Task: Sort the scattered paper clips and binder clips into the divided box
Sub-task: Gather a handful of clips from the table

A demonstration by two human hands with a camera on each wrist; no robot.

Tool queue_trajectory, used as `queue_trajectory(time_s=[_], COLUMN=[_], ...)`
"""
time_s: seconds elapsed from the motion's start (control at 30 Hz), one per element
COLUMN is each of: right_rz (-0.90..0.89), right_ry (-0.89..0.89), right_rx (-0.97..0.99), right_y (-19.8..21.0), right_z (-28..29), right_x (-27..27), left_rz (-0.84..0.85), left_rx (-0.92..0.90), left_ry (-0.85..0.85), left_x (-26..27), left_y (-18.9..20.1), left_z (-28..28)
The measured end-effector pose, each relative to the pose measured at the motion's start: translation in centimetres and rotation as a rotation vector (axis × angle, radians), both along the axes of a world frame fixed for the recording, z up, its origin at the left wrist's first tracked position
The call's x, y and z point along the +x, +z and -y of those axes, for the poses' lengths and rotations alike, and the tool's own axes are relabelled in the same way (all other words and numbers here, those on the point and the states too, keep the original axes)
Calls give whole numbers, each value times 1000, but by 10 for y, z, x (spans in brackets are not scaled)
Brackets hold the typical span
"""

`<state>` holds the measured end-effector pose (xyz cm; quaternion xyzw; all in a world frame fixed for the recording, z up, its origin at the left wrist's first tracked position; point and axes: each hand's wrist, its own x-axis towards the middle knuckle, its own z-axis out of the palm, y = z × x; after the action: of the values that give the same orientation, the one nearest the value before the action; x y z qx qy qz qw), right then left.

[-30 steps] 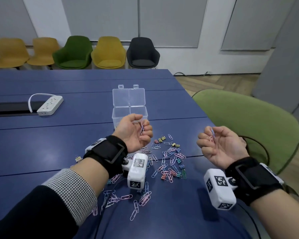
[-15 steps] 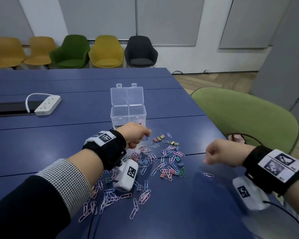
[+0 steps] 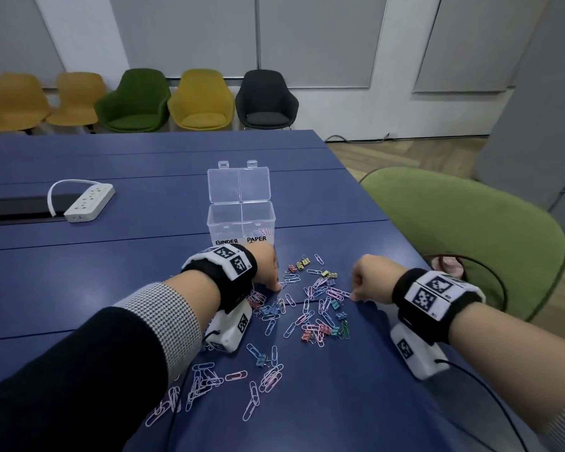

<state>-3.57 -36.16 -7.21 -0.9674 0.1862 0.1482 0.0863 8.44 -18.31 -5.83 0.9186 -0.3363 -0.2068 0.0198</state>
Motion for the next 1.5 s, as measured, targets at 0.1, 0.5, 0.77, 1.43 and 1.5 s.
queue_trajectory(time_s=[0.1, 0.5, 0.77, 1.43, 1.5], right_rz=[25, -78, -151, 348, 331], right_ry=[-1, 139, 192, -498, -517], right_rx=[3, -64, -75, 1838, 1586], right_y=[-2, 3, 3, 15, 11], right_z=[-8, -33, -42, -10, -13], right_x=[14, 26, 21, -12, -7], left_rz=[15, 198, 194, -1484, -1479], left_rx=[45, 305, 367, -1101, -1105], left_ry=[-29, -163, -256, 584, 606], left_x=[1, -17, -30, -10, -13], left_y=[0, 6, 4, 17, 15], left_z=[4, 14, 12, -20, -16])
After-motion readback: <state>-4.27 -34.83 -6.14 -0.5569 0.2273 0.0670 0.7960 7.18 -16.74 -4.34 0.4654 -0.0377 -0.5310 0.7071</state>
